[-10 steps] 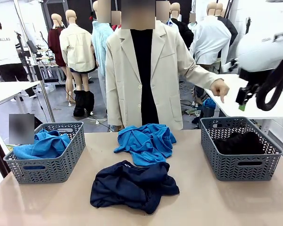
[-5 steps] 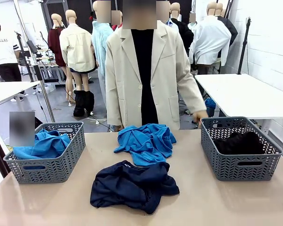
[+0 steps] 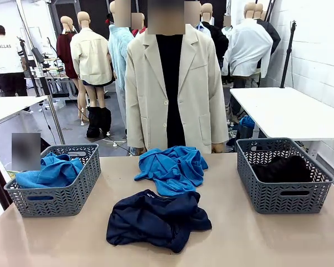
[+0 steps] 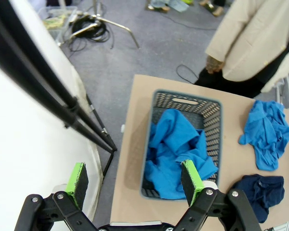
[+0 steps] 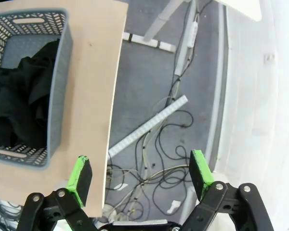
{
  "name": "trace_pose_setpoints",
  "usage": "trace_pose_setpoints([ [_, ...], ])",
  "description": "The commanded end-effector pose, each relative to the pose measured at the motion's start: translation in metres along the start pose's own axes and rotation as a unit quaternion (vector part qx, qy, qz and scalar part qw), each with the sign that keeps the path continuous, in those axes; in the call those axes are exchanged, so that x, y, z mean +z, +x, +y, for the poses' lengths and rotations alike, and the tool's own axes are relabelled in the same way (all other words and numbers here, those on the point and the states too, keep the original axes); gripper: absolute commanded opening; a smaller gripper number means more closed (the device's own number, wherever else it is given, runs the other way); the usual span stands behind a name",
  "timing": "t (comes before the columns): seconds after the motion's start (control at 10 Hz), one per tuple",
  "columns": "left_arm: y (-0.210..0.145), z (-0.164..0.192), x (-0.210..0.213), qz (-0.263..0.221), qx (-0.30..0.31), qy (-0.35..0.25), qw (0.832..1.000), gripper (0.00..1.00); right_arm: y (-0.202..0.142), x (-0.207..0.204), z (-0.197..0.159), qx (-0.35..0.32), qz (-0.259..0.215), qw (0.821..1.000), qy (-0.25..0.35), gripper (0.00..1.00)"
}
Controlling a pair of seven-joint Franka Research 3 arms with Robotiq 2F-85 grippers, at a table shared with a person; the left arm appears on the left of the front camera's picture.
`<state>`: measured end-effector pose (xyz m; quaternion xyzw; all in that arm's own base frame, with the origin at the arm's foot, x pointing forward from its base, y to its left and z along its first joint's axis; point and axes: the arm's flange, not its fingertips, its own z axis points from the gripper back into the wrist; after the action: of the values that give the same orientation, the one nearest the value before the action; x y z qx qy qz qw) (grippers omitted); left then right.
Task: Sort the tops and bottoms.
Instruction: Lift clothes from the center of the table with your left hand.
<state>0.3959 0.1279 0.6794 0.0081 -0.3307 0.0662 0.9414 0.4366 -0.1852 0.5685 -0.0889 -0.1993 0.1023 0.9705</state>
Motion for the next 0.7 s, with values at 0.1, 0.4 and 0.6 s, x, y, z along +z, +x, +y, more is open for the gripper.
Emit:
trace_pose_setpoints([
  [0.1,0.011,-0.106,-0.036,0.016,-0.115,-0.096,0.989,1.00,0.000,0.003,0.003,0.012,0.006,1.000,-0.006,1.00],
  [0.4,-0.020,-0.206,-0.074,0.079,-0.215,-0.158,0.961,1.00,0.000,0.003,0.003,0.012,0.006,1.000,-0.006,1.00],
  [0.6,-0.052,-0.240,-0.071,0.118,-0.237,-0.204,0.943,1.00,0.000,0.003,0.003,0.012,0.006,1.000,-0.006,1.00],
])
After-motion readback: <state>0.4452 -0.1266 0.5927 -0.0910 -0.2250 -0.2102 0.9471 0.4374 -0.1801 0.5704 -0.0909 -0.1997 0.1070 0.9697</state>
